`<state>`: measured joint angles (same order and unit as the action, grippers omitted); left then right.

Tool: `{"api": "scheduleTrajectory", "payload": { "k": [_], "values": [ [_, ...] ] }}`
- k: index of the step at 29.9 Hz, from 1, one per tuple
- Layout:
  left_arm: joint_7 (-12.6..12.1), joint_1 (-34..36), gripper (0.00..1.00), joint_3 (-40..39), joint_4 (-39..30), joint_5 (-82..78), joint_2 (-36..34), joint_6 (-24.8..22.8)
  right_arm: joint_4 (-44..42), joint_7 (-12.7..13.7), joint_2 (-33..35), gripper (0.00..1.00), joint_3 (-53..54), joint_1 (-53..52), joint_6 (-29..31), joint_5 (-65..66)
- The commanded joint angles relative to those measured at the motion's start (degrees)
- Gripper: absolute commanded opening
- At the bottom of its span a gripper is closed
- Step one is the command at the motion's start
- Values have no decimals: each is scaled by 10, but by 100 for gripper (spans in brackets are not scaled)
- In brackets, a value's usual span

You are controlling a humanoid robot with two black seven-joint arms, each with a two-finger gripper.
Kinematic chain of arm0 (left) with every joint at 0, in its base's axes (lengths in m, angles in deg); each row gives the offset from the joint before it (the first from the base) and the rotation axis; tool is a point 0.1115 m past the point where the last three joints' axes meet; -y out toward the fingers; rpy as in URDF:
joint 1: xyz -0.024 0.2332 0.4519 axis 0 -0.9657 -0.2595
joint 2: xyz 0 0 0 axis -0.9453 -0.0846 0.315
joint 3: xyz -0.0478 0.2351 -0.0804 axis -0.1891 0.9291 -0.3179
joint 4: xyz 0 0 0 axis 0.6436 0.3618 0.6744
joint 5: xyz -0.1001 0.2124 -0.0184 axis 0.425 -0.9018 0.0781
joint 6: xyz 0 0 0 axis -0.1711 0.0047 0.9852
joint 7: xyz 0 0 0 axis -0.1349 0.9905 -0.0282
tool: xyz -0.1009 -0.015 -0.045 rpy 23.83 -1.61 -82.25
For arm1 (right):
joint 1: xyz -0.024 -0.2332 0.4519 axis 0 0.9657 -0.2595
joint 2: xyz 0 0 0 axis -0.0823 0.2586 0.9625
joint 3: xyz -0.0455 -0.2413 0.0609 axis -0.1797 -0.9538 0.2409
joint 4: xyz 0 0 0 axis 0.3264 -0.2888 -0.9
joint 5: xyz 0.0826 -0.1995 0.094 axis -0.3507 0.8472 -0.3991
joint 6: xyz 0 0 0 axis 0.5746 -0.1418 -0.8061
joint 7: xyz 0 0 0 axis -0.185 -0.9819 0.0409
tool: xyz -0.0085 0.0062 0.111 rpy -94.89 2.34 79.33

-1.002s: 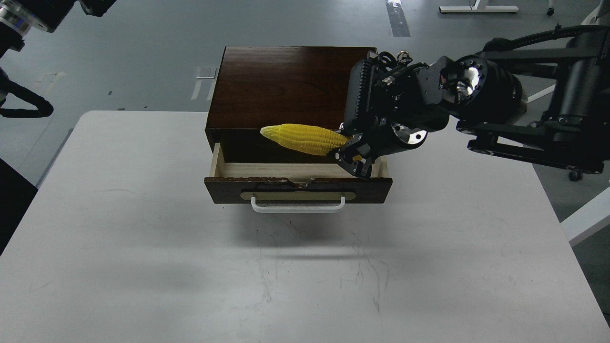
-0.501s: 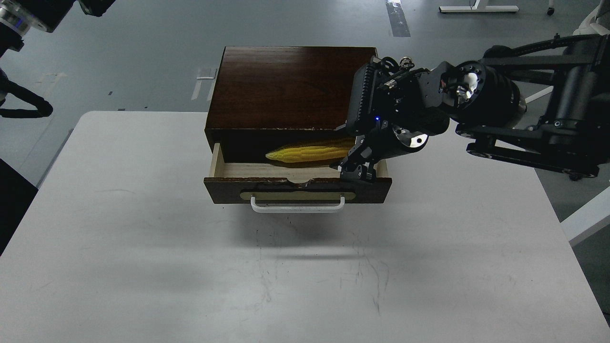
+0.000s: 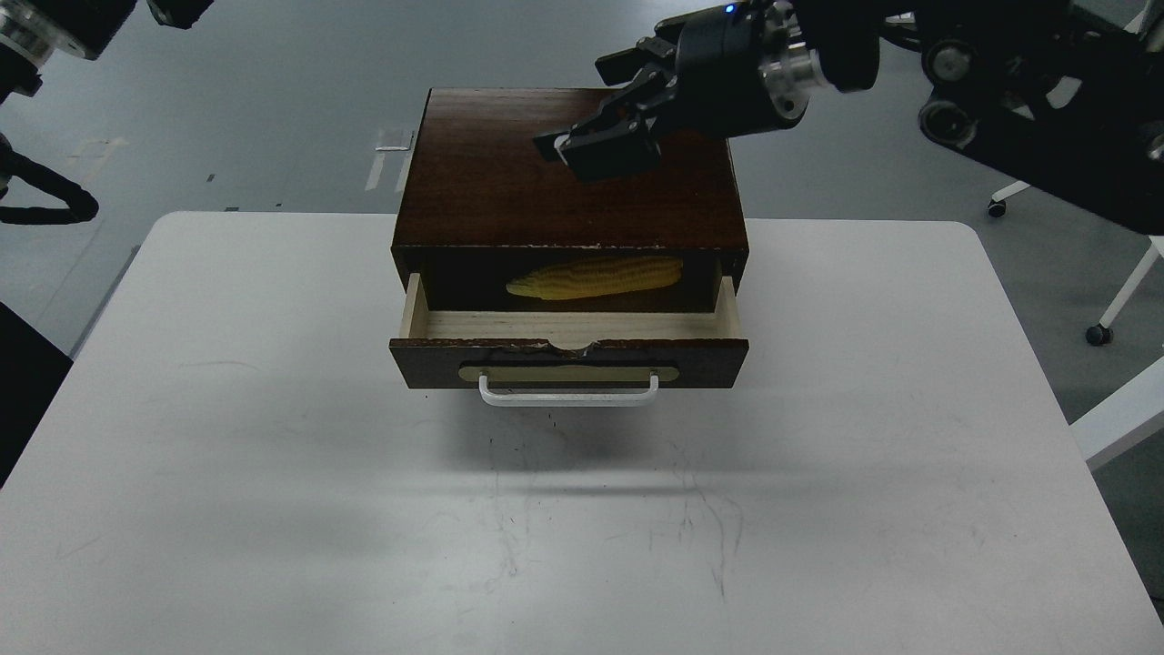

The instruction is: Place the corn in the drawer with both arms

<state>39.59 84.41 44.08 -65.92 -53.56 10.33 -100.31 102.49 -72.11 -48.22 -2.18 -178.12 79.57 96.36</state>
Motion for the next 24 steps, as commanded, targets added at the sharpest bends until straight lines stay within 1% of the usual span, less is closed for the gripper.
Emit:
{"api": "scheduleTrajectory", "payload": {
  "k": [1, 2, 4, 5, 6, 8, 10, 11, 12, 14, 15, 18, 24],
  "values": [
    [1, -3, 98, 0, 24, 1, 9, 0, -65, -1, 28, 100, 17, 15, 0, -129],
    [0, -4, 98, 0, 30, 1, 11, 0, -79, -1, 34, 100, 19, 17, 0, -164],
    [-1, -7, 98, -1, 56, 2, 32, 0, -143, -1, 51, 100, 22, 37, 0, -328],
    [-2, -7, 98, -1, 63, 2, 40, 0, -154, -1, 53, 100, 22, 42, 0, -367],
    [-3, -7, 98, -1, 76, 1, 52, 0, -176, -1, 63, 100, 22, 52, 0, -433],
    [-3, -7, 98, -1, 86, 1, 62, 0, -195, -1, 77, 100, 22, 60, 0, -493],
    [-3, -7, 98, -1, 97, 2, 73, 0, -238, -3, 87, 100, 24, 82, 0, -589],
    [-3, -8, 98, -2, 99, 2, 77, 0, -248, -4, 87, 100, 25, 92, 0, -622],
    [-3, -8, 98, -2, 105, 7, 82, 0, -262, -4, 87, 100, 28, 110, 0, -682],
    [-2, -9, 98, -2, 112, 15, 91, 0, -269, -3, 87, 100, 30, 132, 0, -756],
    [-3, -8, 98, -7, 119, 26, 103, 0, -274, 0, 86, 100, 31, 155, 0, -827],
    [-4, -8, 98, -23, 133, 39, 123, 0, -299, 1, 81, 100, 32, 189, 0, -939],
    [-3, -12, 98, -39, 156, 45, 136, 0, -308, 0, 61, 100, 74, 260, 0, -1075]
  ]
}}
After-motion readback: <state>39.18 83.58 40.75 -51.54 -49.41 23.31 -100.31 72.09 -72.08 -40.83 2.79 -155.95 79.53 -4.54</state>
